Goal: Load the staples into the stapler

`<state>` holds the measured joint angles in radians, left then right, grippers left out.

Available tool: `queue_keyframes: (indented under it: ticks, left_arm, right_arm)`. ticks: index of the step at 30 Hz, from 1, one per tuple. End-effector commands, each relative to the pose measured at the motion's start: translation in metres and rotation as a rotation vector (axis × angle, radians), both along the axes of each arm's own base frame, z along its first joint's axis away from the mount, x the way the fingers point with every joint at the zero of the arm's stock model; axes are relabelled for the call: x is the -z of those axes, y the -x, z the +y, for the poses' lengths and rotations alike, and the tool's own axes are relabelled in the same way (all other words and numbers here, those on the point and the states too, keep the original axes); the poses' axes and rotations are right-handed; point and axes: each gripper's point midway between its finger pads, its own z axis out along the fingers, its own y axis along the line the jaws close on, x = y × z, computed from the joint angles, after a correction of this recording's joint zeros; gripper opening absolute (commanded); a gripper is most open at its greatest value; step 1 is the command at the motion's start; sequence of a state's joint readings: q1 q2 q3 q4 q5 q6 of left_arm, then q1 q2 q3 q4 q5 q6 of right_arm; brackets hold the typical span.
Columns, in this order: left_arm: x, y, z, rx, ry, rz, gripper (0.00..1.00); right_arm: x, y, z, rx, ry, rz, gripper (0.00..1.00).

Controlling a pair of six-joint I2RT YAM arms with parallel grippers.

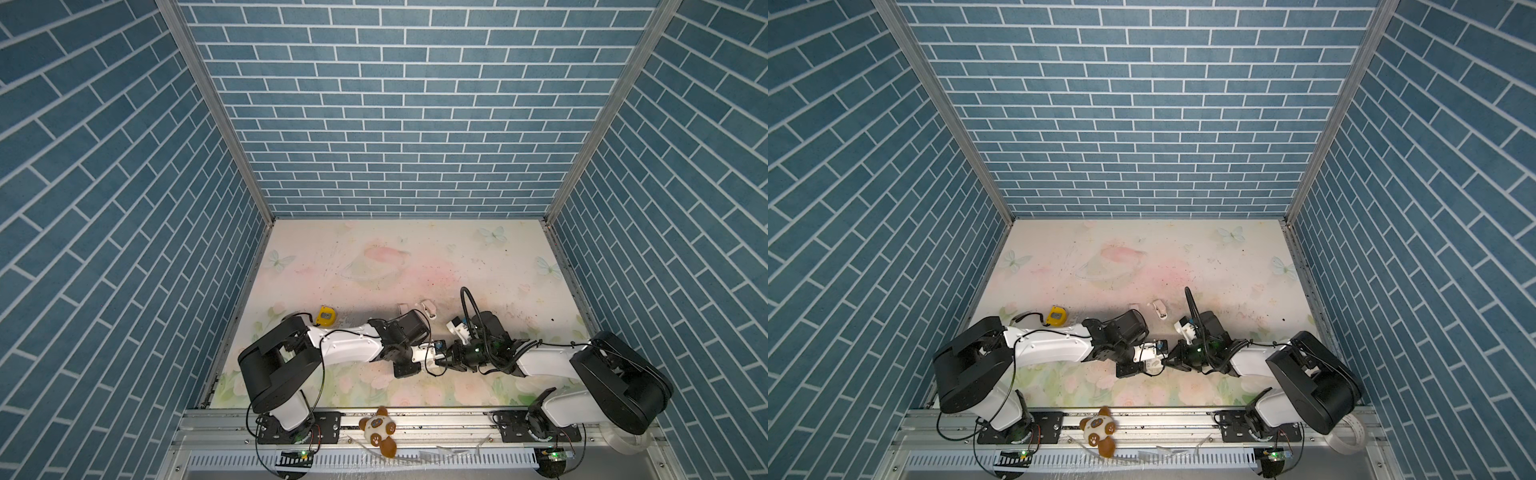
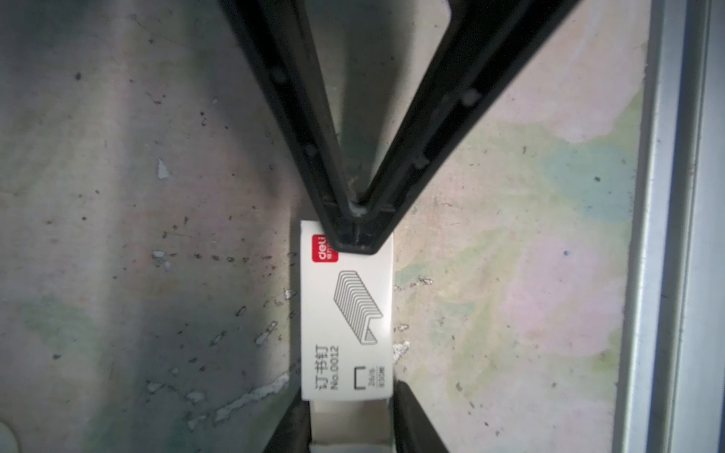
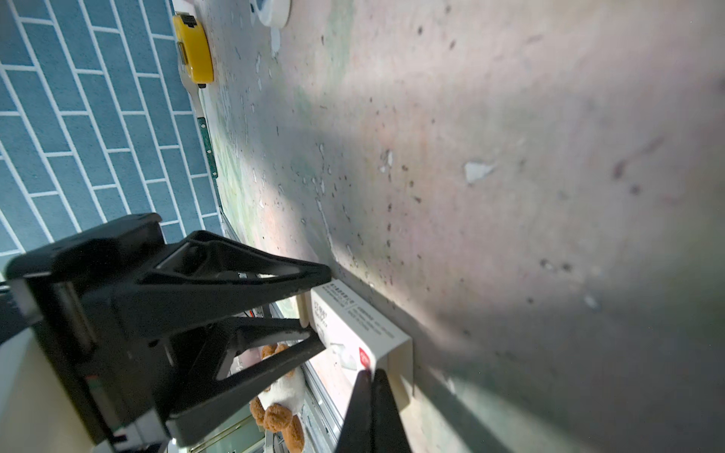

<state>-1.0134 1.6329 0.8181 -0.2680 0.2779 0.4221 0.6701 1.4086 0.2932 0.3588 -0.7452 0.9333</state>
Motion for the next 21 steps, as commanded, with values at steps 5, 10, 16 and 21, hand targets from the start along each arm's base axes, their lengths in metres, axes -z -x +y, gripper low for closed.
queue_keyframes:
  ticks: [5,10,16,21]
  left_arm:
    - [0.013,0.009,0.007,0.014,-0.052,0.044,0.27]
    - [0.013,0.01,0.007,0.014,-0.053,0.046,0.26]
    - [0.013,0.009,0.007,0.014,-0.055,0.045,0.26]
    - [0.014,0.009,0.007,0.011,-0.057,0.046,0.26]
  right_arm:
    - [0.007,0.001,-0.008,0.007,0.025,-0.016,0.0]
    - [0.008,0.0,-0.012,0.024,0.029,-0.019,0.0]
    - [0.009,-0.001,-0.019,0.04,0.038,-0.017,0.0]
    - [0.009,0.0,-0.021,0.045,0.041,-0.016,0.0]
